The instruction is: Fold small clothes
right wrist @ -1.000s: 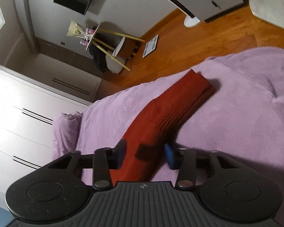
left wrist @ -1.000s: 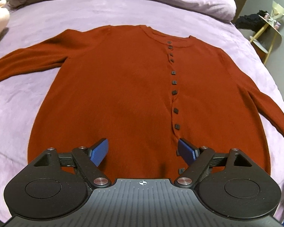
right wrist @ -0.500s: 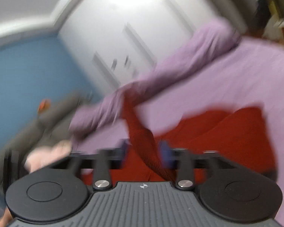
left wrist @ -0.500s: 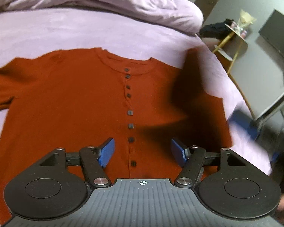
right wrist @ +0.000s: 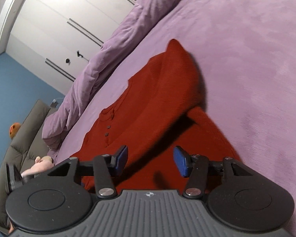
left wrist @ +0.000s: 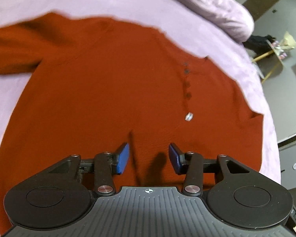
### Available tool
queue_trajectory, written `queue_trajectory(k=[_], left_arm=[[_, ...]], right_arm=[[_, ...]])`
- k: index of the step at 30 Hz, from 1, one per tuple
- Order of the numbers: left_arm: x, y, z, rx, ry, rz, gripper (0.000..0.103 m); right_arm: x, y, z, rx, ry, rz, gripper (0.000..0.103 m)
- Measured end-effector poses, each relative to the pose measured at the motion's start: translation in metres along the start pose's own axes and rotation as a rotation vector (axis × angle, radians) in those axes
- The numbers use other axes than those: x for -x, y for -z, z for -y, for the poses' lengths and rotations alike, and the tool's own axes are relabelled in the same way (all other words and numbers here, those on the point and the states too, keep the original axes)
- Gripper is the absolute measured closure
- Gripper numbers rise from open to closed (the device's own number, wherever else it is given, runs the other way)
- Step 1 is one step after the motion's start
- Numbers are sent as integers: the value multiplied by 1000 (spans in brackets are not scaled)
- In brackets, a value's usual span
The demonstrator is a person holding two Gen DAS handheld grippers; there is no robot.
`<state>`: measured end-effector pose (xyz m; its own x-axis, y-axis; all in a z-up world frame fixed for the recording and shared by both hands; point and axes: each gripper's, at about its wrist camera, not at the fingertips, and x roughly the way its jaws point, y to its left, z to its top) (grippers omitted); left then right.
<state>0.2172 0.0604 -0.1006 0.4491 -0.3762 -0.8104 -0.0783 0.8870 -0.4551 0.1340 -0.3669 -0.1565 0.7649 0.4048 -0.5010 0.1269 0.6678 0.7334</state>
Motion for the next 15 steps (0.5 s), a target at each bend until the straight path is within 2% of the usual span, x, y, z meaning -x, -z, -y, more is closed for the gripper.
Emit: queue_trajectory(k=[2, 6, 8, 9, 12, 15], left_arm=[[-4, 4, -6, 23, 28, -28, 57], [-11, 2, -4, 28, 49, -33, 59], [-17, -1, 2, -2, 53, -29, 72], [-20, -3, 6, -28, 56, -35, 92], [-21, -6, 8, -44, 64, -40, 97], [-6, -20, 15, -90, 51, 50, 97]], right_arm=[[1, 1, -6, 2, 0, 2, 51], [-5, 0, -14, 12, 4, -1, 51], [-8, -2, -16, 15, 10, -4, 51], [-9, -3, -17, 14, 11, -5, 51], [-8, -5, -19, 19, 30, -9, 51], [-6, -10, -28, 65, 59, -6, 51]])
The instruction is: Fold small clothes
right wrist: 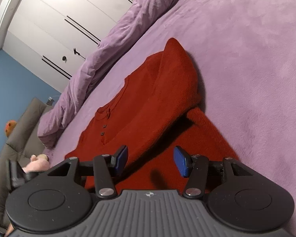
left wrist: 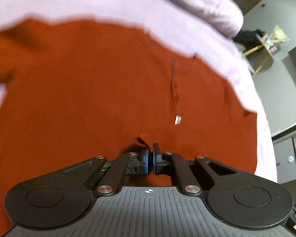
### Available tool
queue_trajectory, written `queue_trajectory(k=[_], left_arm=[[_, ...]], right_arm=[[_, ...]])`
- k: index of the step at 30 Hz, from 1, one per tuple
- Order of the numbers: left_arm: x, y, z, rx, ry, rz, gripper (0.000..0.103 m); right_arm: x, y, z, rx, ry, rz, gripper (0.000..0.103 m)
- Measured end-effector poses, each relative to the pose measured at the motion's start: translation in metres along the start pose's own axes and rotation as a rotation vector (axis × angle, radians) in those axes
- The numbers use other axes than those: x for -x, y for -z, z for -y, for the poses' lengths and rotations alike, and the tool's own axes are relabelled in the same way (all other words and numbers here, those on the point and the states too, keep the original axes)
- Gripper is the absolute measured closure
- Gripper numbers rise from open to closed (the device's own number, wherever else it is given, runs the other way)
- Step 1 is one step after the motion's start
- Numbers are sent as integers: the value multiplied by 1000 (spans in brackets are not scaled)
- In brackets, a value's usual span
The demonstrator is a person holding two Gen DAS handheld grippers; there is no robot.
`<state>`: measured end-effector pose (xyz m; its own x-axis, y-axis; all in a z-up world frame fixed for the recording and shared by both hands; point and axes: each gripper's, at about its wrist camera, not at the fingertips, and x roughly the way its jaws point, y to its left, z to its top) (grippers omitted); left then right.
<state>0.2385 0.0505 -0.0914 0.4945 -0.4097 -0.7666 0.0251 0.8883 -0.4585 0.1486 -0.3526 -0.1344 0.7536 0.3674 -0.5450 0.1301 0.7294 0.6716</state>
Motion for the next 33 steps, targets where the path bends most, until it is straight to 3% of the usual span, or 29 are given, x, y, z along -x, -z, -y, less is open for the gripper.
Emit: queue_trajectory(k=[4, 8, 10, 16, 23, 24, 25, 27, 30, 33], left_arm=[[34, -35, 8, -97, -45, 170, 97], [47, -56, 13, -263, -269, 298, 97], [46, -61, 7, -287, -318, 312, 97], [38, -74, -24, -214, -321, 313, 97], [29, -87, -18, -259, -369, 394, 97], [26, -90, -16, -270, -376, 406, 97], [24, -91, -14, -281, -386, 417, 97], [19, -94, -13, -295, -392, 433, 97], [5, -92, -12, -313, -400, 419, 97], [-16, -87, -13, -346, -427, 369, 97]], right_arm=[[3, -14, -13, 80, 36, 46, 51], [-9, -28, -23, 149, 133, 63, 51], [-21, -36, -30, 194, 173, 62, 51], [-71, -73, -45, 262, 224, 41, 50], [-136, -99, -46, 310, 363, -8, 48], [-142, -98, -46, 322, 378, -12, 55], [-146, -98, -47, 333, 379, -11, 71], [-149, -96, -50, 361, 384, 10, 93], [-147, -95, -57, 443, 468, 101, 96], [-153, -97, -52, 459, 554, 110, 97]])
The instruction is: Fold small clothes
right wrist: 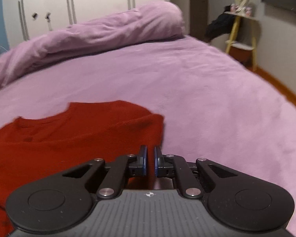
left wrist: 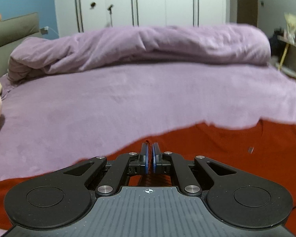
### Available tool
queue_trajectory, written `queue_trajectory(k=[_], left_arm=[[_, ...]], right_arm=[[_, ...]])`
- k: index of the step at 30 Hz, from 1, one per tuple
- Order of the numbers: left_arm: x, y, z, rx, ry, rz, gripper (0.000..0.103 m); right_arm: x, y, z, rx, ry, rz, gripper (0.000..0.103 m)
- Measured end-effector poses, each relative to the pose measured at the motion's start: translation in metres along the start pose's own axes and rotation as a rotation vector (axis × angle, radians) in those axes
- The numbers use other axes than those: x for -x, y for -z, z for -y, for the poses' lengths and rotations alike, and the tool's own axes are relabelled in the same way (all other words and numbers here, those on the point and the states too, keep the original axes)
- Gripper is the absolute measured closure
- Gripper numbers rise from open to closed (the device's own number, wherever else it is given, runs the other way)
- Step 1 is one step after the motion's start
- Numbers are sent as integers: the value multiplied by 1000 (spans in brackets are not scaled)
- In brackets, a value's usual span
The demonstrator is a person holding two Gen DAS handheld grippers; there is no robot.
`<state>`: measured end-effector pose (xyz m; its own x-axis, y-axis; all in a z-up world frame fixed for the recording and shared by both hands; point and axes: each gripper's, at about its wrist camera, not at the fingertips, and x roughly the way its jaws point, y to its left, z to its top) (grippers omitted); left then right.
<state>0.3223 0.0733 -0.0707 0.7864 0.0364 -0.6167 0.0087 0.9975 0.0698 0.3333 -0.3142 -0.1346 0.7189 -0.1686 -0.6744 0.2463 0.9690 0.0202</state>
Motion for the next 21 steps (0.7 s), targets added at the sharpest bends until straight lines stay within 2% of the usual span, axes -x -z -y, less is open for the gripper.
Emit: queue_trajectory(k=[3, 5, 8, 11, 15, 17, 19, 21], left_arm=[[-12, 11, 3, -25, -10, -38, 97], [-17, 16, -3, 0, -11, -57, 97], [-22, 21, -12, 65, 11, -88, 97], [-24, 23, -13, 71, 9, -84, 97], [-16, 16, -6, 31, -8, -14, 97], [-16, 14, -3, -8, -49, 17, 97], [-20, 13, -3, -28, -103, 9, 99], [-21, 14, -12, 20, -90, -42, 96]], right_arm=[[4, -2, 4, -17, -10, -10, 97], [21, -1, 6, -40, -43, 23, 95], [45, 10, 2, -24, -143, 51, 95], [51, 25, -12, 46, -219, 20, 95], [41, 41, -26, 162, -157, -7, 99], [40, 42, -27, 184, -142, 5, 100], [37, 42, -29, 193, -136, 3, 100], [40, 41, -28, 190, -141, -1, 100]])
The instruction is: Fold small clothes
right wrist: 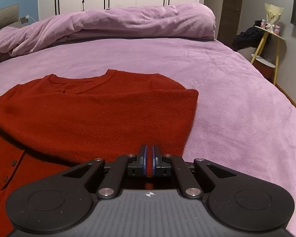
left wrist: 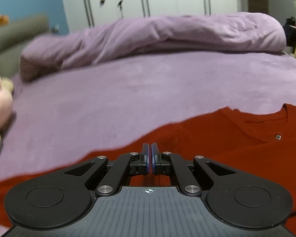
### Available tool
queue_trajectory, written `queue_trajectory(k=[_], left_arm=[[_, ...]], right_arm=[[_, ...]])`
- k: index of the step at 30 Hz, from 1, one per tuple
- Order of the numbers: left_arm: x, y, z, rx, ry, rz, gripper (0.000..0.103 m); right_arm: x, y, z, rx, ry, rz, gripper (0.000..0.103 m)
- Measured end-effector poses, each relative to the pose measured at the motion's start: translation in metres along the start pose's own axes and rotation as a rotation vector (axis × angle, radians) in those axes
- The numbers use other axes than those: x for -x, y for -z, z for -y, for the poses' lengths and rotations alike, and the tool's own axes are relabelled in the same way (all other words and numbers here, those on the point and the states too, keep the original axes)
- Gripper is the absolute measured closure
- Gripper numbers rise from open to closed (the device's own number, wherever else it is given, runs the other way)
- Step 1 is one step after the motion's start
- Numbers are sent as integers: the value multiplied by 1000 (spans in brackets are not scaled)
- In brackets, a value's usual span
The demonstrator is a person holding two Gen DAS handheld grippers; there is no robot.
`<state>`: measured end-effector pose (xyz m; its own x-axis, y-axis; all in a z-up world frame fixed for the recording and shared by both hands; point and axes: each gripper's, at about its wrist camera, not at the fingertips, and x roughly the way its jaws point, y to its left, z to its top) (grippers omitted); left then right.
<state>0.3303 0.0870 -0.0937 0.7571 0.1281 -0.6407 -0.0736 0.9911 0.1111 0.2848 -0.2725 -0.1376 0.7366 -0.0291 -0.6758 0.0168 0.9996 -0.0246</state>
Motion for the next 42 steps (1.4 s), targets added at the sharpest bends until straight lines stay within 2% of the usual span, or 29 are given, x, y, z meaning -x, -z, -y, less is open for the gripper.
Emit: queue_trajectory(k=[2, 3, 5, 8, 10, 12, 13, 15, 18, 21, 26, 29, 32, 33, 34, 35, 38, 40, 42], left_arm=[[8, 2, -5, 41, 16, -37, 94], [14, 3, -5, 42, 33, -43, 88], [30, 9, 1, 34, 99, -46, 82], [39, 15, 21, 15, 184, -68, 73], [31, 17, 34, 5, 215, -102, 72], [15, 20, 46, -11, 192, -146, 72], [7, 22, 51, -13, 176, -169, 73], [0, 24, 53, 0, 154, -153, 72], [-10, 22, 53, -11, 128, -138, 68], [-16, 21, 54, -20, 114, -126, 65], [-23, 20, 56, -28, 91, -106, 58], [-20, 18, 53, -23, 93, -111, 56], [-4, 17, 46, 9, 98, -137, 60], [3, 20, 43, 20, 111, -136, 60], [10, 23, 40, 32, 129, -136, 59], [16, 26, 38, 42, 144, -139, 59], [22, 35, 37, 59, 165, -149, 58], [15, 41, 39, 47, 149, -155, 53], [13, 43, 41, 29, 133, -127, 49]], right_arm=[[5, -3, 3, -41, -22, 1, 99], [7, -4, 5, -69, -44, 10, 98], [9, -8, 4, -97, -78, 22, 98], [-1, -16, -13, -49, -85, 20, 97], [-13, -20, -24, -14, -94, 7, 97], [-32, -17, -33, 30, -72, -29, 97], [-38, -15, -34, 55, -57, -19, 98], [-43, -11, -34, 109, -18, 23, 98], [-48, -15, -22, 95, 14, 35, 100], [-55, -19, -14, 98, 12, 41, 103], [-57, -16, -22, 178, 42, 63, 103], [-52, -17, -21, 161, 33, 58, 103], [-36, -19, -18, 94, -4, 20, 96], [-28, -16, -18, 72, -23, 20, 87], [-20, -11, -17, 58, -48, 24, 73], [-14, -4, -17, 58, -59, 28, 69], [-8, 13, -23, 141, -21, 49, 67], [-7, 17, -26, 171, -4, 65, 67], [-10, 16, -30, 187, 16, 67, 67]])
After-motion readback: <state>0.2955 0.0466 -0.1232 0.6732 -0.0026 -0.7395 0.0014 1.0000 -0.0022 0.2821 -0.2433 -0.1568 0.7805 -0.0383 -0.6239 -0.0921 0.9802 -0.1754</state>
